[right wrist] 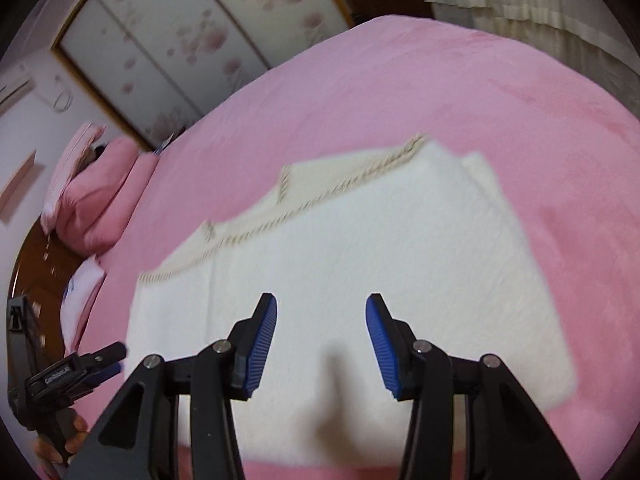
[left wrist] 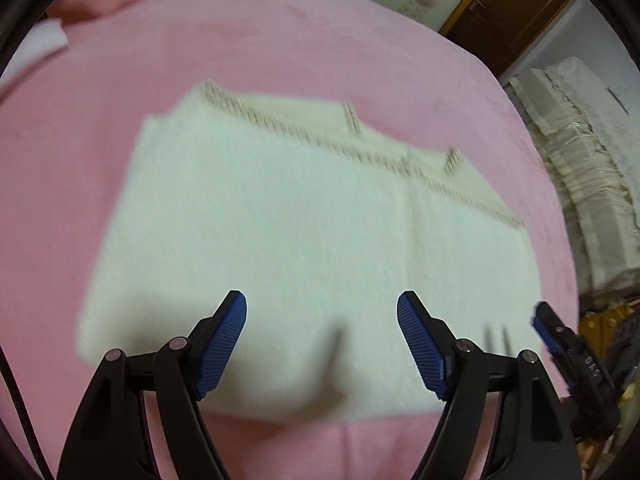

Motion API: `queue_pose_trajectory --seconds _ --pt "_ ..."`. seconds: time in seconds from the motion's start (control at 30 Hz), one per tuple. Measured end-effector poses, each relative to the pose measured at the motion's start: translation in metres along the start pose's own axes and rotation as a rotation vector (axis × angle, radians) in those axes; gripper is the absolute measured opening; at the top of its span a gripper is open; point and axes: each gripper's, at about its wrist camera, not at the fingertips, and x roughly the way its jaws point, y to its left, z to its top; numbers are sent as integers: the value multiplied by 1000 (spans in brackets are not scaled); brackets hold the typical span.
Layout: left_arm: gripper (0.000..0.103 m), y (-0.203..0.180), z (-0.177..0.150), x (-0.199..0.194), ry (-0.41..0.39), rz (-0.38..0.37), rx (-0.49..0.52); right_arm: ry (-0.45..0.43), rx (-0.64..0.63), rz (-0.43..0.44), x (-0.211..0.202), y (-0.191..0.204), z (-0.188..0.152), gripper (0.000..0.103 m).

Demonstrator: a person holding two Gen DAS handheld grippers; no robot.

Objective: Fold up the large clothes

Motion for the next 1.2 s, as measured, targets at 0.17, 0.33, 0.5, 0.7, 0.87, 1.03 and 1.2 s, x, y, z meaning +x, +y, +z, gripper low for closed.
queue_pose_trajectory --seconds 0.17,0.33,0.5,0.7,0.87,1.03,1.2 --pt "51 1 -44 14 85 -40 -8 136 -20 117 21 25 -52 22" --pt "17 0 -69 41 151 -105 -2 231 34 253 42 51 -103 2" --pt "9 4 -69 71 211 -81 -9 286 35 251 64 56 -122 0" --pt "4 40 -47 59 169 1 70 285 -67 250 45 19 -92 0" --pt "1 105 -35 43 123 112 27 186 41 -44 0 -101 -58 0" --pt "1 107 -38 38 85 152 -28 151 78 -230 -22 -114 -47 0" --pt "6 36 -52 38 96 -129 42 137 27 19 -11 -27 -63 0"
